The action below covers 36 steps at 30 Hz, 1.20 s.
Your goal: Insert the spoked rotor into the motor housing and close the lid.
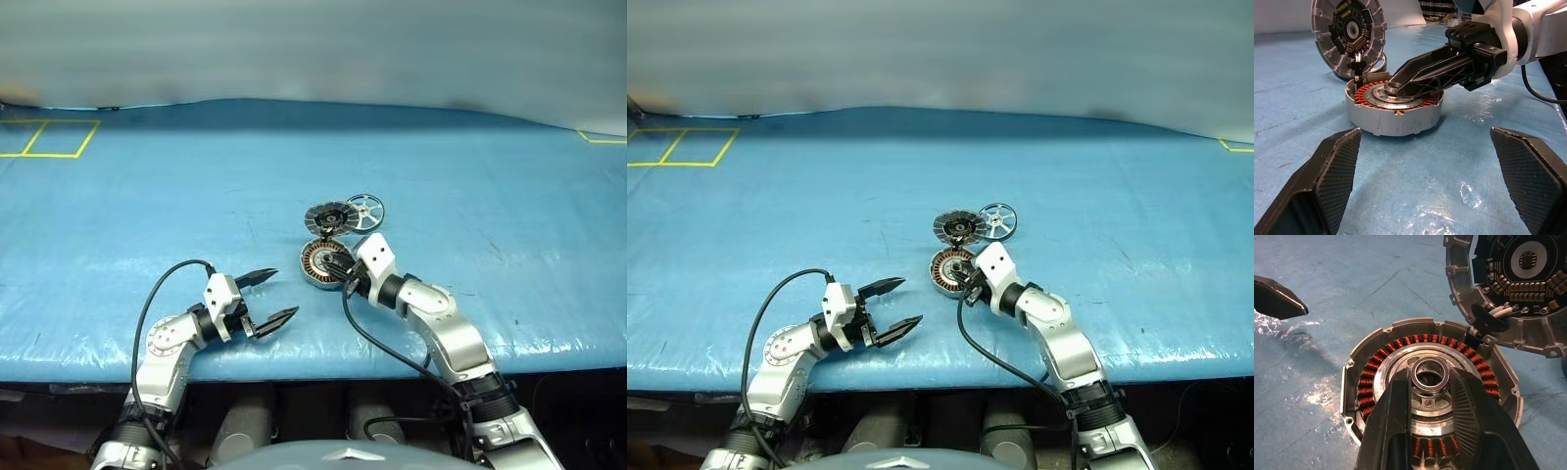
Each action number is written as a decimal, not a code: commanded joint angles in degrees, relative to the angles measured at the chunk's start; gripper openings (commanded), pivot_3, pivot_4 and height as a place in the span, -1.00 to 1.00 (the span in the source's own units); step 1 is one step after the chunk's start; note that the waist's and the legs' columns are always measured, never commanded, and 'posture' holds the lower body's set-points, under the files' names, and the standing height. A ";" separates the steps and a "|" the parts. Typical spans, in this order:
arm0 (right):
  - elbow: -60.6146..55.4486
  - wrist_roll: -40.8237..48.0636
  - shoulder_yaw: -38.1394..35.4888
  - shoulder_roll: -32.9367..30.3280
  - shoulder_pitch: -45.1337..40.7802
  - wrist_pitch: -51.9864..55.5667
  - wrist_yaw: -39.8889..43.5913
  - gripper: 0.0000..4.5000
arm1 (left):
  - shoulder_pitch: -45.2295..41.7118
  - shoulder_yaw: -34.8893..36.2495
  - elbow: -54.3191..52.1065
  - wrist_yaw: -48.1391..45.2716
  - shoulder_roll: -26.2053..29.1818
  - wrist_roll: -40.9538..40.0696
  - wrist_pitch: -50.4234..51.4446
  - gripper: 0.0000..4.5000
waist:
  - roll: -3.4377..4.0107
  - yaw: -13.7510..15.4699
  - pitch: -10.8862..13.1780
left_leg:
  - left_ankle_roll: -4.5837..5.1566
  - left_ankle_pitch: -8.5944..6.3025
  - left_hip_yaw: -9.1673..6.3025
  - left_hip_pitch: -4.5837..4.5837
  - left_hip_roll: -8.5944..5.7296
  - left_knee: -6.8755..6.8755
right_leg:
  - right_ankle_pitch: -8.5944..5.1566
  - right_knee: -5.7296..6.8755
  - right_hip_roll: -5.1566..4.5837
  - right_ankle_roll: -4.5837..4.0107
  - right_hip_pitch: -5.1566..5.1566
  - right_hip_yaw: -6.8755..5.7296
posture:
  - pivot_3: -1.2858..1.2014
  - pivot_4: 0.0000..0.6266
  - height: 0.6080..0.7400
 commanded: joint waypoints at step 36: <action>0.01 3.73 -2.36 2.75 -1.18 0.04 -0.25 -0.34 | 0.63 -1.47 -0.25 0.32 0.01 0.11 -0.30 1.00 | 0.00 -0.02 0.00 | -0.06 -0.04 0.00 -0.04 0.00 -0.17 | -0.01 -0.15 -0.02 -0.01 -0.07 -0.01 | 0.03 -0.52 1.00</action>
